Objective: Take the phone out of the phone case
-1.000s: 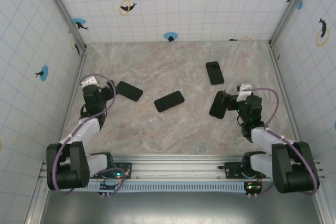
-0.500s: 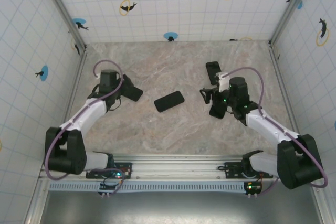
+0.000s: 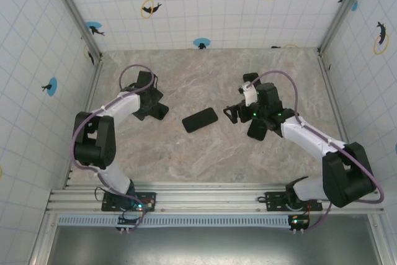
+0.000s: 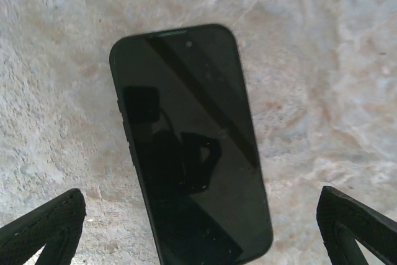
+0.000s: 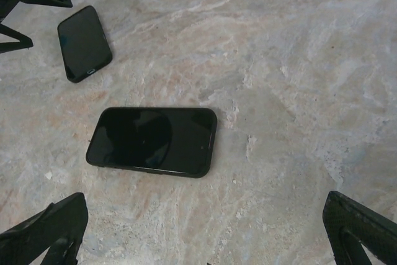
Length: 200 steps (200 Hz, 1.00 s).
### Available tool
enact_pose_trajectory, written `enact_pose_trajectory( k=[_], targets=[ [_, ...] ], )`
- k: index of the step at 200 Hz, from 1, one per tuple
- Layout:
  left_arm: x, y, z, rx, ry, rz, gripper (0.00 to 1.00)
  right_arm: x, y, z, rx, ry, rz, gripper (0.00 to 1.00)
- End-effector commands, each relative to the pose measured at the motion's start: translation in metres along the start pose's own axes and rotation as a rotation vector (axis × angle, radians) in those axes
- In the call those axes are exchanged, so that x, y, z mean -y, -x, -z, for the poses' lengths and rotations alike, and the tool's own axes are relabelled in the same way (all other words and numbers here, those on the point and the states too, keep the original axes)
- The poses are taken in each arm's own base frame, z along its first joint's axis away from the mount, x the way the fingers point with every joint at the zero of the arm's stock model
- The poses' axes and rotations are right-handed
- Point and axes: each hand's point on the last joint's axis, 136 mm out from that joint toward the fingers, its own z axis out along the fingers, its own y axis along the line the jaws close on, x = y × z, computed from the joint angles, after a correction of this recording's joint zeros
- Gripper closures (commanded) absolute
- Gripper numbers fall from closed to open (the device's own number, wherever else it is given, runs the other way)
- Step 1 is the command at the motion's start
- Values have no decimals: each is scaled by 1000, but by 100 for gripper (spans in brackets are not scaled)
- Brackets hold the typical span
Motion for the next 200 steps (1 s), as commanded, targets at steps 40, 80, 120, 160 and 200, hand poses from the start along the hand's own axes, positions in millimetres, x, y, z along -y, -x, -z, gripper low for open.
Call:
enact_pose_trajectory(
  k=[40, 80, 120, 160, 200],
  targets=[
    [-7, -13, -27, -49, 155, 68, 2, -15, 10, -11, -29, 68, 21, 1],
    [0, -12, -40, -54, 184, 68, 2, -17, 9, -11, -37, 82, 17, 1],
    [-9, -18, -52, -79, 264, 83, 2, -31, 14, -9, -38, 166, 9, 1],
    [-17, -23, -60, -91, 307, 83, 2, -45, 25, -5, -8, 247, -12, 1],
    [-28, -32, -63, -129, 367, 57, 4, -49, 31, -2, 12, 292, -46, 1]
  ],
)
